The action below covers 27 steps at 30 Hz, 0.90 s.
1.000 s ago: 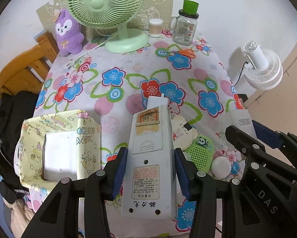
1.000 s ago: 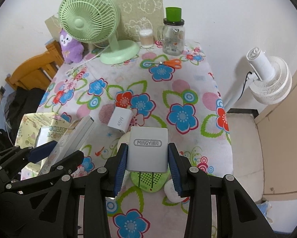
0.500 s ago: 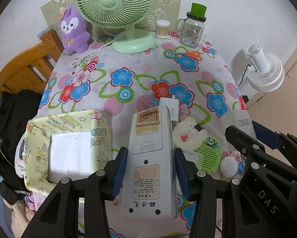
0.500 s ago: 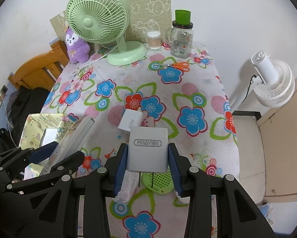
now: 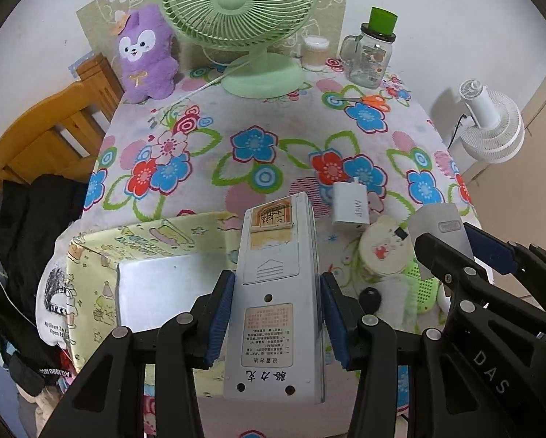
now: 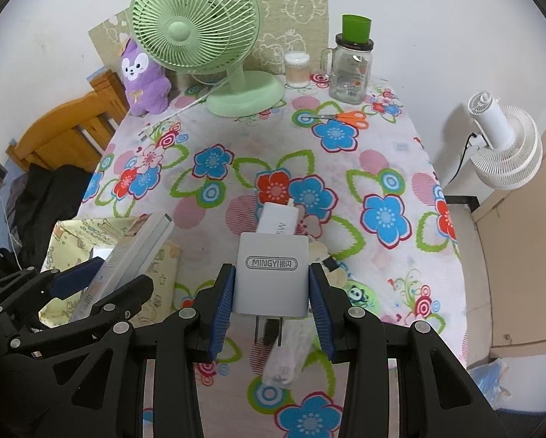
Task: Organize rigid objects
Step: 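Carry the white device with the left gripper while the right gripper carries the charger toward the yellow box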
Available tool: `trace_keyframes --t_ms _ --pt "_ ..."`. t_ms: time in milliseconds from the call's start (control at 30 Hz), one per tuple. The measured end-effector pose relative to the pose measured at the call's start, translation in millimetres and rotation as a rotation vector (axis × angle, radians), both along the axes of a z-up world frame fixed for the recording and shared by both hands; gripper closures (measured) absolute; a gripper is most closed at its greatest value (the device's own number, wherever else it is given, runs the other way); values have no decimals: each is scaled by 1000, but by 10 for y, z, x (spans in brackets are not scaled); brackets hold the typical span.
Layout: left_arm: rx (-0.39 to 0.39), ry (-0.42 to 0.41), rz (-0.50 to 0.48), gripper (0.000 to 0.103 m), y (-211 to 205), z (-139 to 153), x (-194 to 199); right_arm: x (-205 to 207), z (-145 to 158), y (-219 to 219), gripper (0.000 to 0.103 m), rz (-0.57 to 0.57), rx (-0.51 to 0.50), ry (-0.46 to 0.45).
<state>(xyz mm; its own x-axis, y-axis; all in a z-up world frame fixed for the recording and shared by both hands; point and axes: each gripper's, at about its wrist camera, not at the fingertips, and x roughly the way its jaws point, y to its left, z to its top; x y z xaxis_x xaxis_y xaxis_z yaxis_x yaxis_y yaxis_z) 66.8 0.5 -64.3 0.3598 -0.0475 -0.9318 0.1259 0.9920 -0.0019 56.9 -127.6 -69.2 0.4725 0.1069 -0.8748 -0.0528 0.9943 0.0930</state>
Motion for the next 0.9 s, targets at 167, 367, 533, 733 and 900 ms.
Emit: trace_keyframes --t_ms 167,367,533,733,900 --pt "-3 9 -6 55 164 -33 27 8 -24 178 60 -4 -8 11" --pt "0 11 -4 55 385 -72 34 25 -53 402 60 0 -17 23" --pt "0 10 -2 55 570 -96 42 46 -74 608 60 7 -21 25" --pt "6 17 5 55 790 -168 39 80 -97 851 60 20 -25 26" --pt "27 20 -4 55 936 -237 33 105 -148 1046 60 32 -18 38"
